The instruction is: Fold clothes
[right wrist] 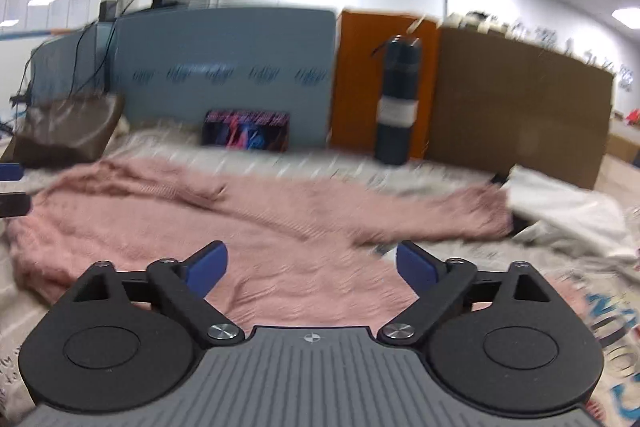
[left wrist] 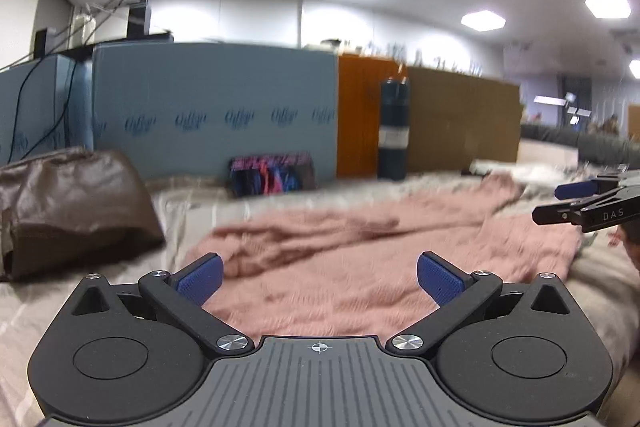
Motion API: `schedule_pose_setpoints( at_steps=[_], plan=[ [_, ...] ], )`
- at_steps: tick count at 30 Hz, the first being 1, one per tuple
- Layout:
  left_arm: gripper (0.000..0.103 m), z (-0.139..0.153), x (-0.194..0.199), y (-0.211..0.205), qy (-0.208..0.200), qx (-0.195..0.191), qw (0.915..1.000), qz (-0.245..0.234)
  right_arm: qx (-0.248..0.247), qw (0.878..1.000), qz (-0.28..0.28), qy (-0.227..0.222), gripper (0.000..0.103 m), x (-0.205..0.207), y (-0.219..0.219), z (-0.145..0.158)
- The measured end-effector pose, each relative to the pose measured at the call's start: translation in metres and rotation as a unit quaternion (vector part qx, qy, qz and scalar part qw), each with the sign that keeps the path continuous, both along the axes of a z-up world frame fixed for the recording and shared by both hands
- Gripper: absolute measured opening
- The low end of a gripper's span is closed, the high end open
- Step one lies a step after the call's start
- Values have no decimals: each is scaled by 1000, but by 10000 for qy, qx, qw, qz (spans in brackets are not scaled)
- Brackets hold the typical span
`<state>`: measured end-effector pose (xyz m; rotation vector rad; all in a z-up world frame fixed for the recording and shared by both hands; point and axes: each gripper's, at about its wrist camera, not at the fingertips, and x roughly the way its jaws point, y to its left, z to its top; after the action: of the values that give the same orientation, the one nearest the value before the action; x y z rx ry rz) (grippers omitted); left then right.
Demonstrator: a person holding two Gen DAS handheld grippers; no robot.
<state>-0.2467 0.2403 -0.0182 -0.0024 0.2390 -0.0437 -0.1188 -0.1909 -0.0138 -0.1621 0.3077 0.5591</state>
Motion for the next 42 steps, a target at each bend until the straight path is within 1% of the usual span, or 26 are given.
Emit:
schedule_pose_setpoints(
  at_steps=[1,3,7,9,10,11,12,13,14,15,16,17,19,21,22,24,27,32,34,35,38,39,41,42],
  plan=[
    [103,1,-1,0,-43,-27,10000,27,-12,9999,-40,-93,98,-1,-6,2],
    [103,3,-2,-1,-175,-55,9997,141,-127,9997,-18,-227,100,-3,-17,5],
    [103,8,-7,-5,-600,156,9947,820,-802,9957,312,-338,101,-11,-30,-2],
    [103,14,-12,-4,-818,264,9913,995,-1158,9905,594,-437,101,-19,-34,-8],
    [103,16,-15,-4,-923,399,9894,1050,-1323,9872,741,-490,101,-23,-36,-11],
    [103,18,-18,-6,-998,650,9873,1056,-1480,9836,876,-539,101,-27,-38,-14],
    [103,20,-21,-9,-1045,936,9846,1046,-1600,9809,951,-559,101,-29,-40,-16],
    [103,20,-22,-14,-1006,1304,9816,965,-1708,9788,986,-552,101,-29,-43,-17],
    [103,18,-23,-19,-895,1704,9780,804,-1795,9774,991,-524,101,-27,-45,-18],
    [103,16,-23,-24,-783,2101,9724,641,-1878,9759,993,-496,101,-26,-47,-19],
    [103,13,-24,-29,-622,2468,9662,417,-1942,9749,986,-467,101,-24,-49,-19],
    [103,10,-25,-34,-372,2782,9598,82,-1995,9738,1001,-435,101,-21,-50,-20],
    [103,5,-26,-43,154,3349,9404,-574,-2085,9715,1061,-382,101,-17,-52,-20],
    [103,2,-24,-49,796,3606,9227,-1109,-2146,9692,1153,-360,101,-13,-51,-20],
    [103,1,-23,-50,1008,3661,9163,-1272,-2166,9682,1194,-373,101,-11,-48,-20],
    [103,0,-18,-54,1196,3720,9100,-1384,-2205,9659,1296,-410,101,-6,-41,-21],
    [103,-3,-6,-62,1157,3824,9063,-1376,-2169,9629,1518,-520,101,-2,-26,-22],
    [103,-10,5,-75,772,4001,9024,-1403,-2067,9591,1814,-667,101,3,-4,-21],
    [103,-10,7,-72,737,3936,9059,-1378,-1979,9614,1803,-636,101,8,-3,-19],
    [103,-11,8,-69,731,3882,9092,-1313,-1930,9632,1768,-603,101,11,-4,-19],
    [103,-12,8,-59,659,3718,9196,-1083,-1829,9721,1392,-476,101,24,-16,-22],
    [101,-12,8,-57,616,3691,9220,-999,-1750,9757,1244,-427,100,28,-21,-23],
    [84,-13,8,-55,577,3647,9245,-946,-1475,9823,1101,-342,98,33,-32,-21],
    [80,-14,10,-55,622,3624,9247,-983,-1295,9845,1131,-347,96,33,-37,-20]
  ],
)
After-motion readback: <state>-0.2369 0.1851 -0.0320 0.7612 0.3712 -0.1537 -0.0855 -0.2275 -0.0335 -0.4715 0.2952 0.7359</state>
